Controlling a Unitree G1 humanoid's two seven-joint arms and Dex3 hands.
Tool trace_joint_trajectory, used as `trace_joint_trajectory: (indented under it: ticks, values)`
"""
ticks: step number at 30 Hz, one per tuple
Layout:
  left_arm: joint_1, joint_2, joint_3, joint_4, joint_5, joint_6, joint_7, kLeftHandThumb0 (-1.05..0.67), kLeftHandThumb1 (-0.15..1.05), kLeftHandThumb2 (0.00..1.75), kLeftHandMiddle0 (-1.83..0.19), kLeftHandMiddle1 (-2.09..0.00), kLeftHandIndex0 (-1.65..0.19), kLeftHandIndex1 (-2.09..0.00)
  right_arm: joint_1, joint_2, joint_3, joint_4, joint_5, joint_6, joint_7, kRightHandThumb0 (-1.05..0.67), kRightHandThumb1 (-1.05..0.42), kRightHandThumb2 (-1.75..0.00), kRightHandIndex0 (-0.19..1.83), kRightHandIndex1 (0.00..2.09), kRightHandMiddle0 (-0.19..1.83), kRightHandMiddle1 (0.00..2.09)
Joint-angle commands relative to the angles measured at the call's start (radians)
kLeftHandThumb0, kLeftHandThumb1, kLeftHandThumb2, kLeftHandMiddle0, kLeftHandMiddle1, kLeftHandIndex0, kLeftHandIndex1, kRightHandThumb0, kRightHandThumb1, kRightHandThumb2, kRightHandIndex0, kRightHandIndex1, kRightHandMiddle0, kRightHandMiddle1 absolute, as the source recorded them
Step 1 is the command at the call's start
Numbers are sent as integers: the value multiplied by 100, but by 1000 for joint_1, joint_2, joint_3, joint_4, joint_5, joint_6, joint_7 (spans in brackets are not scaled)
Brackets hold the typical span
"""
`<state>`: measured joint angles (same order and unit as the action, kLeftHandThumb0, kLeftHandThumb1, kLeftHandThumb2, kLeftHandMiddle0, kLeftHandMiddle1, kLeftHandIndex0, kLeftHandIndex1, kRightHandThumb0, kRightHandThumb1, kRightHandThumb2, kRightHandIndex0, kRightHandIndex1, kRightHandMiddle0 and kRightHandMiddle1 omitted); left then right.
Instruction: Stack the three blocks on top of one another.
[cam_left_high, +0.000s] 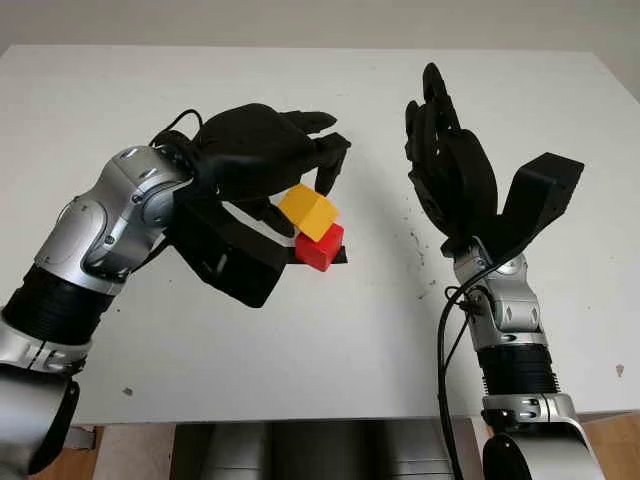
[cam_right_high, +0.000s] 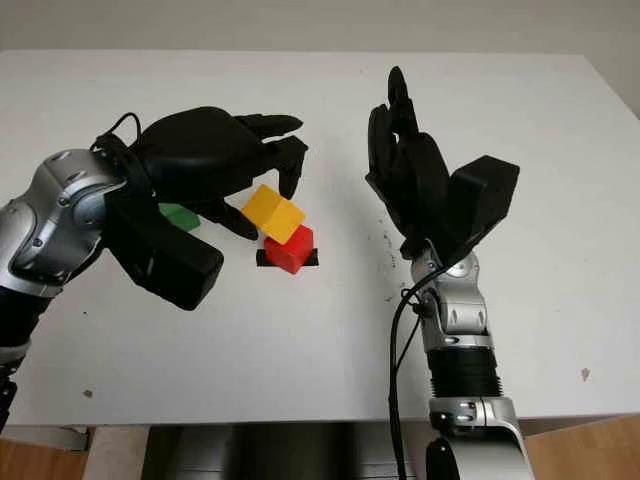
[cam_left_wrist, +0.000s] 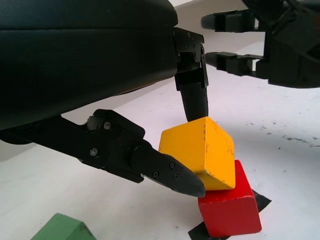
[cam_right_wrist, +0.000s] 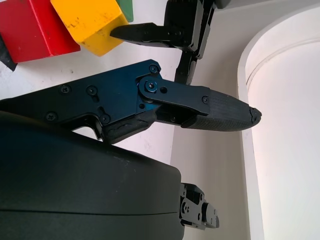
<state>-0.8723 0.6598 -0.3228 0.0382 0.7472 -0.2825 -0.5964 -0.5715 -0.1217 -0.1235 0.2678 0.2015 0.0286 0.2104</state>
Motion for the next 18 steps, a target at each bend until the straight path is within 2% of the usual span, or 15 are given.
trace_joint_trajectory:
  ticks: [1, 5, 18]
  values:
    - [-32, -4, -9, 1, -7, -4, -20, -41, 101, 6, -7, -5, -18, -171, 11, 4, 2, -20, -1, -10, -1, -76, -105, -63, -19, 0, -19, 0]
    - [-50, -7, -16, 5, -10, -15, -48, -41, 103, 6, -5, -5, -13, -177, 14, 7, 3, -17, 1, -20, 4, -75, -105, -63, -19, 0, -19, 0]
    - [-77, -34, -29, 28, 2, -19, -77, -41, 103, 5, -4, -5, -14, -172, 27, 13, 9, -27, -8, -25, -6, -76, -105, -62, -19, 0, -19, 0]
